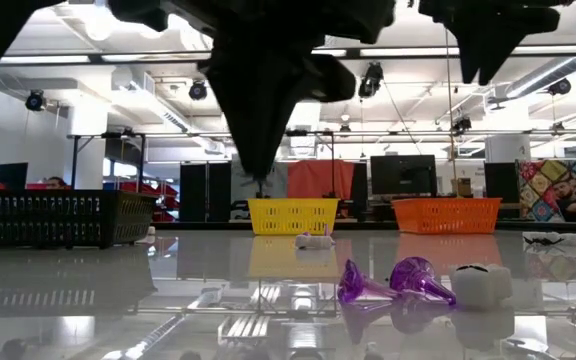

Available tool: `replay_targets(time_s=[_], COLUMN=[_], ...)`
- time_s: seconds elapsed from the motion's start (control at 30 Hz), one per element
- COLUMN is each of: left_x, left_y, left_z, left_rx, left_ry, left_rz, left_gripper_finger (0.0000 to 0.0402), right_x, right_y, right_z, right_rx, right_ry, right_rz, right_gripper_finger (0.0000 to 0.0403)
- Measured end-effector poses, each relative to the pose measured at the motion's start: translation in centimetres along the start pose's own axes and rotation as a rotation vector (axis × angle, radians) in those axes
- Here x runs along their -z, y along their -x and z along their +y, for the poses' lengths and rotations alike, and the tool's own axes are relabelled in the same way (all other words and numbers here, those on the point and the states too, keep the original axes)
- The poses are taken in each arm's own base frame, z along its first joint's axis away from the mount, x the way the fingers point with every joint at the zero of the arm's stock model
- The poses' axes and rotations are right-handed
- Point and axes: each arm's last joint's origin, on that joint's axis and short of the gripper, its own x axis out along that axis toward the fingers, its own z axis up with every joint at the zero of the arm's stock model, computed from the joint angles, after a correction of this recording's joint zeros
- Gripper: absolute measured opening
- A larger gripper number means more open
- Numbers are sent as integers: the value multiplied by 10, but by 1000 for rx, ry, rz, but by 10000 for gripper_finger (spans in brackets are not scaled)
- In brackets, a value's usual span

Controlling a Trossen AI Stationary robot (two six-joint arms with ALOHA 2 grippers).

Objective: Sort Halloween decoration
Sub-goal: Put the black spider toy into the yellow basket

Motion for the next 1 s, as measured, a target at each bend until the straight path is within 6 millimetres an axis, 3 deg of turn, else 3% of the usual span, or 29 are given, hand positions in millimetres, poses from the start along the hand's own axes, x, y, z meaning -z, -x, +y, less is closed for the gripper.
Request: replay_targets(time_s=[0.27, 0.77, 1.0], left_x=[44, 174, 216], left_y=[23, 28, 36], left_z=[53, 158, 198], left_rx=[-25, -140, -227], left_ry=[113, 497, 626], left_rz=[-81, -244, -337], left_gripper_finger=[0, 0, 0], right_x=[0, -4, -5], right_y=[2, 2, 2], right_z=[-6, -6, -6], right_rx=[42, 88, 105], right_ry=[18, 68, 114], right_rz=[-35, -150, -179], right_gripper_finger=[128, 127, 127])
